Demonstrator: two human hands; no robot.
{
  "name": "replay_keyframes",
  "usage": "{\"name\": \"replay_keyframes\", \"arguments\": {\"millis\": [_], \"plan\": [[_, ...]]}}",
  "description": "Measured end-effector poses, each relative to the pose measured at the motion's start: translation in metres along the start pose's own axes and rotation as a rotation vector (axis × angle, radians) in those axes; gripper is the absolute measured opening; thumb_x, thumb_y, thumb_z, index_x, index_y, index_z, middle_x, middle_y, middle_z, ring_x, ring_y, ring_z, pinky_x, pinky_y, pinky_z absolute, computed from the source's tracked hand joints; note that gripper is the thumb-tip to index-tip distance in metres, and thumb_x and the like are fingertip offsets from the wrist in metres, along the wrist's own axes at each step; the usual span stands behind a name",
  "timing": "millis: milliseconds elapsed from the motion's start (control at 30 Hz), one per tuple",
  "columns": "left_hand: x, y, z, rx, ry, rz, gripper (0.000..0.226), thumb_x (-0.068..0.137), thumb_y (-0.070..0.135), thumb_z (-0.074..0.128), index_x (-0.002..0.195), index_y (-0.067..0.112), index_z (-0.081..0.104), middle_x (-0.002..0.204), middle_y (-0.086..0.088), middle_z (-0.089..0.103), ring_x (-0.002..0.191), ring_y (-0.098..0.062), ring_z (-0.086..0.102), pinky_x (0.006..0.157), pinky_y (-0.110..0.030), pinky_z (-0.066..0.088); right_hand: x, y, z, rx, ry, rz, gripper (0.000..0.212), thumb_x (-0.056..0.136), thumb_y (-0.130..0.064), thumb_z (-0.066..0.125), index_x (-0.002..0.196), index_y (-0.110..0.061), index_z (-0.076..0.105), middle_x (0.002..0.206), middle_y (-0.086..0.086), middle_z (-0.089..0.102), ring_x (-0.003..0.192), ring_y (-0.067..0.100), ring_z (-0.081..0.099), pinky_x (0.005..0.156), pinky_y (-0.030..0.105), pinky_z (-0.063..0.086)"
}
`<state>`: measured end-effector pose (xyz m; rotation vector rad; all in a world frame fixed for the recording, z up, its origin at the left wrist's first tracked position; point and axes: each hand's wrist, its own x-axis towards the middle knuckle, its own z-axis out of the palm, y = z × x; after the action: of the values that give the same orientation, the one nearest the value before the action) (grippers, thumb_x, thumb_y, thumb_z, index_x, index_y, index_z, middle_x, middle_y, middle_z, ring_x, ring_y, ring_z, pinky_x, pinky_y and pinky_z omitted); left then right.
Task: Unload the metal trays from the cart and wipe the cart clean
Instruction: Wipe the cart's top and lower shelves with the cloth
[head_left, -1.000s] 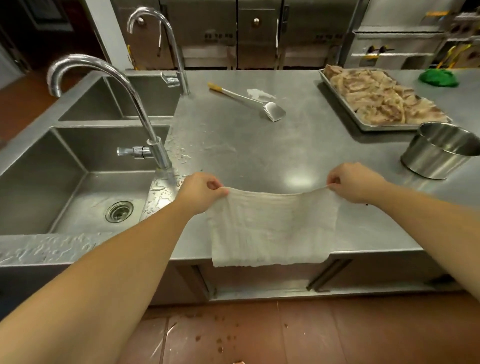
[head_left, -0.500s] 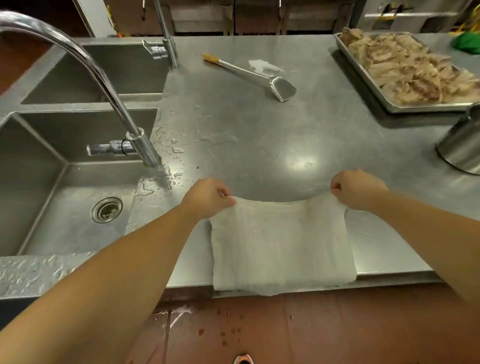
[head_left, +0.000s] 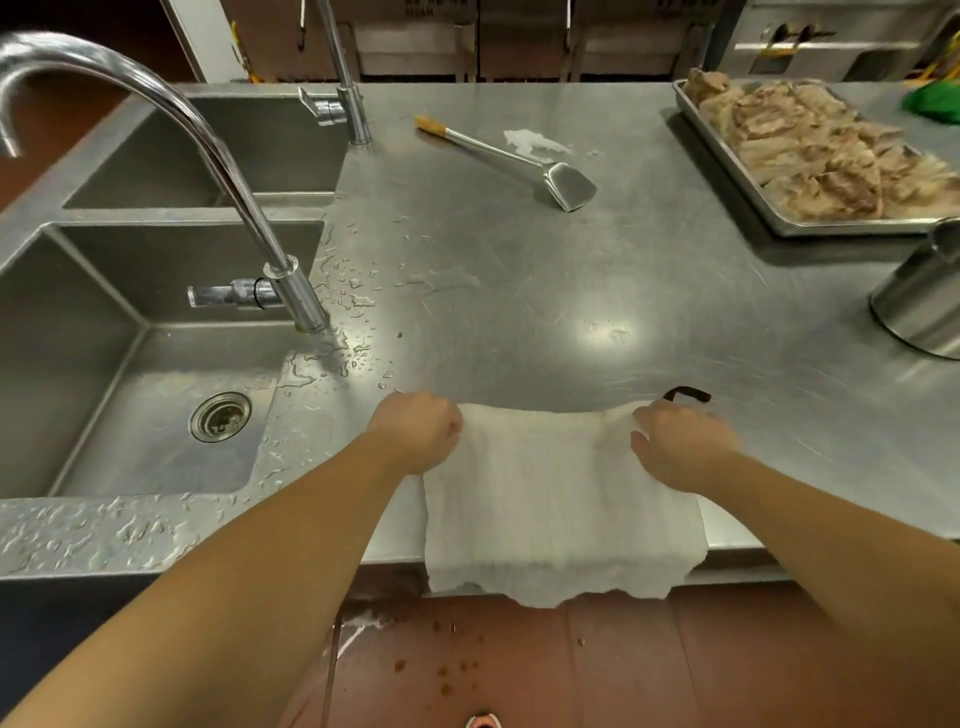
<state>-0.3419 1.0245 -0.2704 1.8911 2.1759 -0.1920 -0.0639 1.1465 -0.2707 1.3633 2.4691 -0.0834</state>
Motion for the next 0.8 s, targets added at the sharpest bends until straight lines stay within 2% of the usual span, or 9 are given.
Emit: {"name": "replay_keyframes", "arguments": {"millis": [67, 133, 167, 233, 300, 400, 600, 800], "plan": [[-0.010, -0.001, 0.005, 0.028, -0.029, 0.023, 0.019, 0.093, 0.027, 0.041, 0.085, 0.022, 0.057, 0.096, -0.001, 0.063, 0.093, -0.024, 0.059, 0.073, -0.031, 0.042, -0.008, 0.001, 0.002, 0.015, -0.041, 0.012, 0.041, 0.099, -0.040, 0.029, 0.128, -0.019, 0.050, 0.133, 0.002, 0.051, 0.116, 0.024, 0.051, 0.096, 0.040, 0.040], [-0.018, -0.001, 0.010, 0.015, -0.056, 0.028, 0.027, 0.095, 0.031, 0.041, 0.114, 0.025, 0.060, 0.120, 0.001, 0.059, 0.115, -0.021, 0.052, 0.089, -0.035, 0.041, -0.017, 0.001, 0.000, 0.040, -0.029, 0.007, 0.046, 0.099, -0.043, 0.032, 0.135, -0.018, 0.045, 0.140, 0.001, 0.046, 0.123, 0.024, 0.047, 0.100, 0.041, 0.039], [-0.022, 0.000, 0.011, -0.015, -0.061, 0.006, 0.037, 0.095, 0.036, 0.042, 0.130, 0.028, 0.053, 0.135, 0.002, 0.051, 0.126, -0.019, 0.045, 0.099, -0.036, 0.038, -0.022, 0.000, -0.002, 0.053, -0.024, 0.001, 0.048, 0.098, -0.044, 0.034, 0.137, -0.017, 0.043, 0.142, 0.002, 0.044, 0.126, 0.024, 0.046, 0.101, 0.042, 0.039], [-0.033, 0.005, 0.010, -0.151, -0.022, -0.072, 0.049, 0.096, 0.044, 0.043, 0.143, 0.031, 0.039, 0.150, 0.005, 0.037, 0.137, -0.016, 0.032, 0.109, -0.037, 0.030, -0.033, -0.003, -0.006, 0.078, -0.023, -0.017, 0.051, 0.097, -0.044, 0.039, 0.140, -0.017, 0.039, 0.144, 0.003, 0.042, 0.128, 0.025, 0.044, 0.103, 0.042, 0.039], [-0.046, 0.015, 0.007, -0.291, 0.043, -0.130, 0.051, 0.095, 0.047, 0.045, 0.144, 0.033, 0.037, 0.152, 0.007, 0.033, 0.138, -0.015, 0.030, 0.111, -0.037, 0.029, -0.046, -0.008, -0.013, 0.100, -0.016, -0.036, 0.054, 0.096, -0.044, 0.041, 0.142, -0.016, 0.036, 0.145, 0.003, 0.040, 0.127, 0.025, 0.046, 0.101, 0.041, 0.042], [-0.071, 0.034, -0.001, -0.382, 0.109, -0.139, 0.054, 0.094, 0.049, 0.046, 0.144, 0.033, 0.037, 0.152, 0.008, 0.034, 0.137, -0.014, 0.032, 0.111, -0.036, 0.031, -0.068, -0.017, -0.024, 0.126, 0.023, -0.073, 0.058, 0.095, -0.043, 0.043, 0.145, -0.015, 0.032, 0.148, 0.002, 0.036, 0.124, 0.024, 0.049, 0.096, 0.038, 0.046], [-0.147, 0.078, -0.013, -0.501, 0.270, -0.153, 0.055, 0.094, 0.046, 0.049, 0.145, 0.028, 0.036, 0.150, 0.008, 0.037, 0.136, -0.014, 0.034, 0.111, -0.032, 0.029, -0.128, -0.044, -0.042, 0.349, 0.111, -0.128, 0.064, 0.093, -0.041, 0.049, 0.147, -0.013, 0.030, 0.152, 0.004, 0.032, 0.131, 0.024, 0.042, 0.103, 0.037, 0.041], [-0.238, 0.105, -0.017, -0.465, 0.314, -0.194, 0.059, 0.093, 0.046, 0.050, 0.147, 0.029, 0.033, 0.151, 0.007, 0.035, 0.137, -0.015, 0.032, 0.112, -0.035, 0.028, -0.196, -0.082, -0.060, 0.486, 0.178, -0.248, 0.065, 0.092, -0.039, 0.053, 0.147, -0.012, 0.031, 0.152, 0.006, 0.034, 0.135, 0.025, 0.039, 0.105, 0.035, 0.036]]}}
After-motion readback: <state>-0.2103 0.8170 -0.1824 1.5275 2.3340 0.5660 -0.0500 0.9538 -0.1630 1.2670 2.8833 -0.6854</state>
